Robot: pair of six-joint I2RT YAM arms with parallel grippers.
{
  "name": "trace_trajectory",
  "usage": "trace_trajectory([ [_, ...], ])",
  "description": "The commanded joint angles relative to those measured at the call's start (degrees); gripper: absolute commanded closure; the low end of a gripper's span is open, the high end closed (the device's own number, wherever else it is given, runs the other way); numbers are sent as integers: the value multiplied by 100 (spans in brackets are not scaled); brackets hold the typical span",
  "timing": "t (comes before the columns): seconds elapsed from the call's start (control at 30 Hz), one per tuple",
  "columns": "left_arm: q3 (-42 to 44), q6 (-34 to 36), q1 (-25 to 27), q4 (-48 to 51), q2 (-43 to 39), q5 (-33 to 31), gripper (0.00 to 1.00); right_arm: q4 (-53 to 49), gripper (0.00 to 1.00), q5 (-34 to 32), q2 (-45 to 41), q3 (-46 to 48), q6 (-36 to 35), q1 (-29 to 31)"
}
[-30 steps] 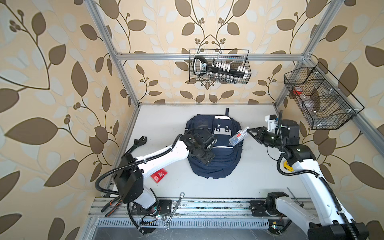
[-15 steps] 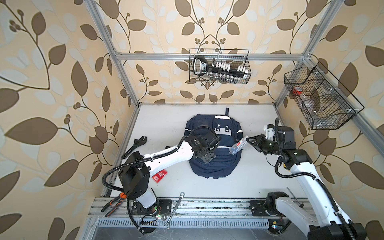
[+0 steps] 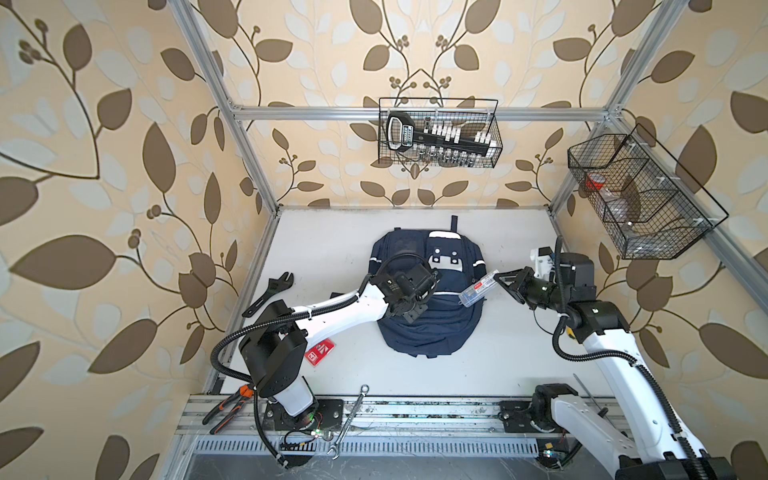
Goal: Pack the student bag
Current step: 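Lift the backpack's front pocket edge with the left gripper while the right brings the box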
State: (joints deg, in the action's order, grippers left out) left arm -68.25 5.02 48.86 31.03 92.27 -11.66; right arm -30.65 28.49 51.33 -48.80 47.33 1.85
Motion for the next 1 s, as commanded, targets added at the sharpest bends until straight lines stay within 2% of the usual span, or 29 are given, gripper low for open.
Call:
trace_trajectory([
  [0.0, -375, -45, -287, -237, 25, 142, 100, -50, 100, 51, -121, -174, 39, -9],
  [0.13, -635, -162, -373, -92, 233, 162, 100, -101, 100, -10, -256, -119, 104, -13],
  [0.23, -962, -774, -510, -16, 135, 217, 100, -99, 100, -74, -431, 11, 177, -11],
  [0.3, -1267, -1068, -571, 39, 51, 657, 100, -90, 100, -92, -545, 106, 245, -5],
  [0.4, -1725, -1489, -571, 58, 17, 941, 100, 140, 100, -29, -735, 353, 494, 15],
  [0.5, -2069, -1771, -577, 24, 50, 703, 100, 464, 100, -27, -933, 665, 980, 112],
  [0.57, -2222, -1947, -600, -9, 108, 371, 100, 579, 100, -209, -991, 815, 1139, 323],
  [0.63, -2467, -2178, -718, 139, 203, 300, 100, 651, 100, -436, -948, 931, 1267, 652],
  [0.7, -2668, -2602, -913, 339, 289, 524, 100, 793, 100, -652, -868, 1017, 1425, 1034],
  [0.77, -2729, -3120, -1105, 423, 346, 1040, 100, 996, 100, -991, -787, 1054, 1595, 1464],
  [0.83, -2631, -3331, -1128, 225, 304, 1677, 100, 1190, 100, -1258, -702, 1043, 1703, 1780],
  [0.97, -2295, -3893, -1107, -121, 111, 2138, 100, 1522, 100, -1727, -475, 1031, 1932, 2117],
])
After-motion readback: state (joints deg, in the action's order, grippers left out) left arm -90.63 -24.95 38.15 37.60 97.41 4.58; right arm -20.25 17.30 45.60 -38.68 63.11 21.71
